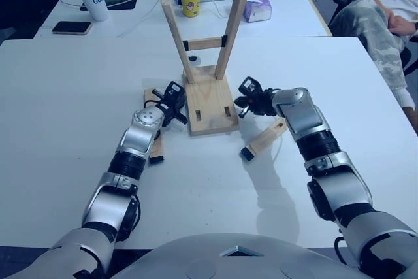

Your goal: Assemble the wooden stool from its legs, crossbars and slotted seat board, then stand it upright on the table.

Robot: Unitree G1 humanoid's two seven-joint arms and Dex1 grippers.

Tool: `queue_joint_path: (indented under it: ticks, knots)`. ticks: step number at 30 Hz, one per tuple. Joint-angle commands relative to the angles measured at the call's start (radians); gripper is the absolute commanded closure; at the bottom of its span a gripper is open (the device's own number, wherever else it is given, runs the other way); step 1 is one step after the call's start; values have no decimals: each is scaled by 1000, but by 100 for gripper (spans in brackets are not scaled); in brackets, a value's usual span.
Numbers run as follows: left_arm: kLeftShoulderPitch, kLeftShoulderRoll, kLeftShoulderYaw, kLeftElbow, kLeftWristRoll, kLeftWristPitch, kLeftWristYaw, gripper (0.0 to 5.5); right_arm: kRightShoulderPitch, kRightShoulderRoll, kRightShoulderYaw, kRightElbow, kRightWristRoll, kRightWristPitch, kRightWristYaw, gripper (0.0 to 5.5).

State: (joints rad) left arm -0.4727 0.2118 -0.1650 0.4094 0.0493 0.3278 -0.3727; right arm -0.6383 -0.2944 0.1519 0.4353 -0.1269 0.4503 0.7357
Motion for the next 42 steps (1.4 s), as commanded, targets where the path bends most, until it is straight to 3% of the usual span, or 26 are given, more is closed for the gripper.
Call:
queue_joint_path:
  ticks: [1,10,12,17,20,32,42]
  knots:
    - [25,-46,69,-106,-55,-120,46,517,7,5,-193,-114,95,-42,-183,550]
    - [151,-100,152,-269,-126,-185,116,517,208,-83,-340,-281,87,-105,-392,550]
    - [190,-106,157,-300,-126,-189,137,517,294,-102,-371,-297,69,-221,-444,550]
    - [268,-126,135,-342,-105,-202,172,517,440,-173,-415,-310,116,-151,-383,550]
    - [293,-133,124,-359,-92,-206,190,549,518,-180,-415,-358,131,-129,-362,550]
    - [278,-127,138,-358,-88,-203,216,549,655,-106,-453,-598,284,240,-401,550]
    - [288,-133,130,-367,-70,-204,241,550,646,-81,-428,-806,318,447,-477,414]
